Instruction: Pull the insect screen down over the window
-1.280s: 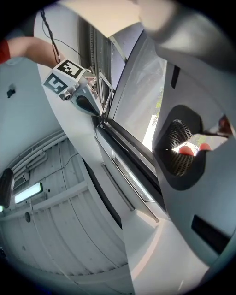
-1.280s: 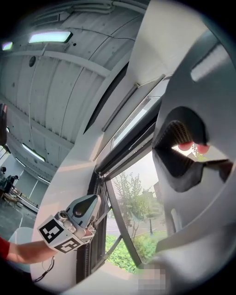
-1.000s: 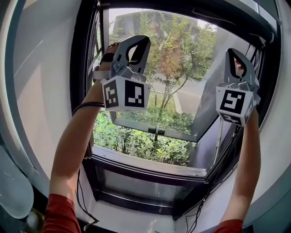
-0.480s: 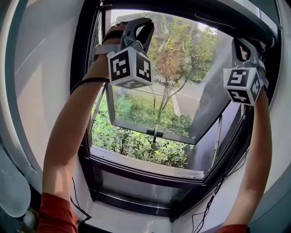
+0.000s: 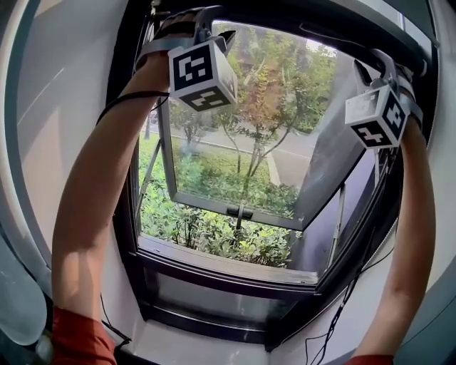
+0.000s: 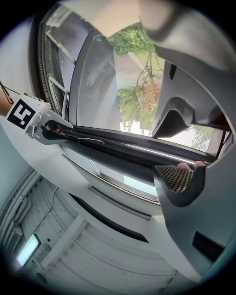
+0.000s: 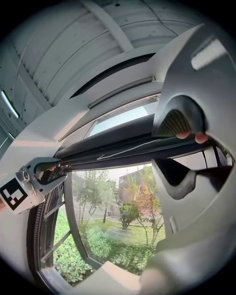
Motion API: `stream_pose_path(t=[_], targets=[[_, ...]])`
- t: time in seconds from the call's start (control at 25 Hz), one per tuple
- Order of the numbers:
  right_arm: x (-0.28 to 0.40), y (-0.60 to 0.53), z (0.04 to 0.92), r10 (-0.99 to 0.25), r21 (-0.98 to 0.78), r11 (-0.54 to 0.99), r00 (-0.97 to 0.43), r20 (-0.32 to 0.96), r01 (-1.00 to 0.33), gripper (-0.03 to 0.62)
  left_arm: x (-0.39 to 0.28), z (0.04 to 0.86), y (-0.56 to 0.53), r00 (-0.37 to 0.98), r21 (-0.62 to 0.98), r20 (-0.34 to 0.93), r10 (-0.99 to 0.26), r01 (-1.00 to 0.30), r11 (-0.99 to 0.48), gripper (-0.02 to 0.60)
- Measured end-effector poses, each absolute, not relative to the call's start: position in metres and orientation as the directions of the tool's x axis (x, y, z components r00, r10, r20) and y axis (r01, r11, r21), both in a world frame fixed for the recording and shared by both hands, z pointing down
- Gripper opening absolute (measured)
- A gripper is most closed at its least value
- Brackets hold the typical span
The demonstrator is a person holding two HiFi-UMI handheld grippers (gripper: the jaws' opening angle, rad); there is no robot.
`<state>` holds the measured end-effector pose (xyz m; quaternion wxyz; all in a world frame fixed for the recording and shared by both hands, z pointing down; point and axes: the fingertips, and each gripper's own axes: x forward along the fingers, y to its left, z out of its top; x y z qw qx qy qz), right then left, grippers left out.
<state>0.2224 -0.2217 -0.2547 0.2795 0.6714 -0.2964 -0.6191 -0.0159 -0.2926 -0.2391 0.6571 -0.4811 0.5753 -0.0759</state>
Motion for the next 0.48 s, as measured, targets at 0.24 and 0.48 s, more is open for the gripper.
stream_pose_path(t=[0.24, 0.48], targets=[[0.225, -0.230, -0.261, -0.749, 0.750, -0.661, 0.070, -0.658, -0.017, 0.187, -0.022, -0.258, -0.302, 0.295, -0.727, -0.674, -0.677, -0.424, 0.540, 0.190], [0.237, -0.240, -0.272, -0.746, 0.750, -0.662, 0.104, -0.657, -0.007, 0.198, -0.026, -0.268, -0.326, 0.255, -0.753, -0.647, -0.718, -0.358, 0.552, 0.212]])
